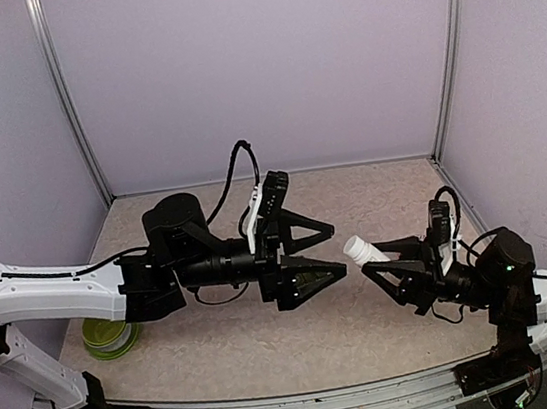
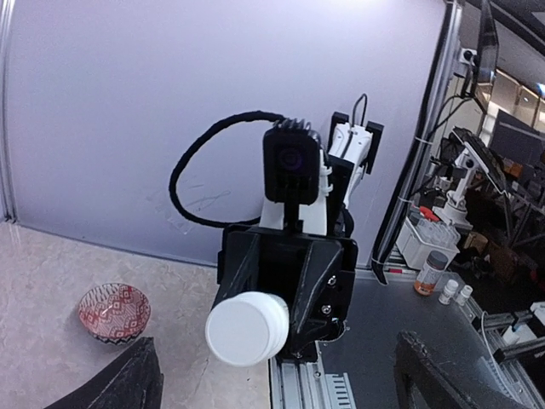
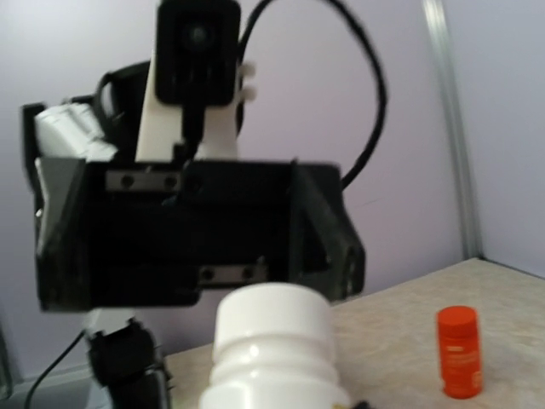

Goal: Sort the pills into containers
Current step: Unscrew the lid of the pill bottle from the pill bottle.

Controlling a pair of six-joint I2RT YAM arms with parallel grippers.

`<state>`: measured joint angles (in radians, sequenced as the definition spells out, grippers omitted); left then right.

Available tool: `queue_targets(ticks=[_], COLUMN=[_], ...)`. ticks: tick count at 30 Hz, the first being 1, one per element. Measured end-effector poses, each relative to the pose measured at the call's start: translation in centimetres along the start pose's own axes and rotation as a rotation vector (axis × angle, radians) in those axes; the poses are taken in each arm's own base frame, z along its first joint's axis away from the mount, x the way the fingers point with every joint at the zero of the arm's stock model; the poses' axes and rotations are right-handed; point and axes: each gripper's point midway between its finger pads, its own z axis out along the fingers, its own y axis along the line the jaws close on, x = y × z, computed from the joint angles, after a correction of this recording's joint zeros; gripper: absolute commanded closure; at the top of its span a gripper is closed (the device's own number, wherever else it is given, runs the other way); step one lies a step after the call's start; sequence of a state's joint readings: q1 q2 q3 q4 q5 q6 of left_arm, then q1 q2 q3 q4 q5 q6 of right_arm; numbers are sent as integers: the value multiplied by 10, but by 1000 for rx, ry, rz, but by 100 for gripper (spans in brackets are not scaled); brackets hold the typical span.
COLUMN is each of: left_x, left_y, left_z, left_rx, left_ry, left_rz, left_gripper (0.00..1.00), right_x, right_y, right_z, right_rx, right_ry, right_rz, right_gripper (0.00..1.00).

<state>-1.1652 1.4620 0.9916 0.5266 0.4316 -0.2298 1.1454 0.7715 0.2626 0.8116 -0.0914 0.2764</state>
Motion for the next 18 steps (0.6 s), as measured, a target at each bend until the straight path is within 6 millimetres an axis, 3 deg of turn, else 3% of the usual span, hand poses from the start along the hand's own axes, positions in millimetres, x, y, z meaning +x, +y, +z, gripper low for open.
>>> queue_targets(ticks=[8,12,18], left_x=[4,13,11], left_y=[-27,-31,-32], left_z=[4,4,5], left_rx=[118,137,142], left_ry=[43,76,77], left_rz=[110,130,157], left_gripper=[24,30,40], right_x=[17,16,20], right_y=[13,18,24], right_z=[3,4,7], right_rx=[-86,-117,-151], right_ry=[58,61,80], right_rz=[9,11,14], right_gripper=[93,93,93])
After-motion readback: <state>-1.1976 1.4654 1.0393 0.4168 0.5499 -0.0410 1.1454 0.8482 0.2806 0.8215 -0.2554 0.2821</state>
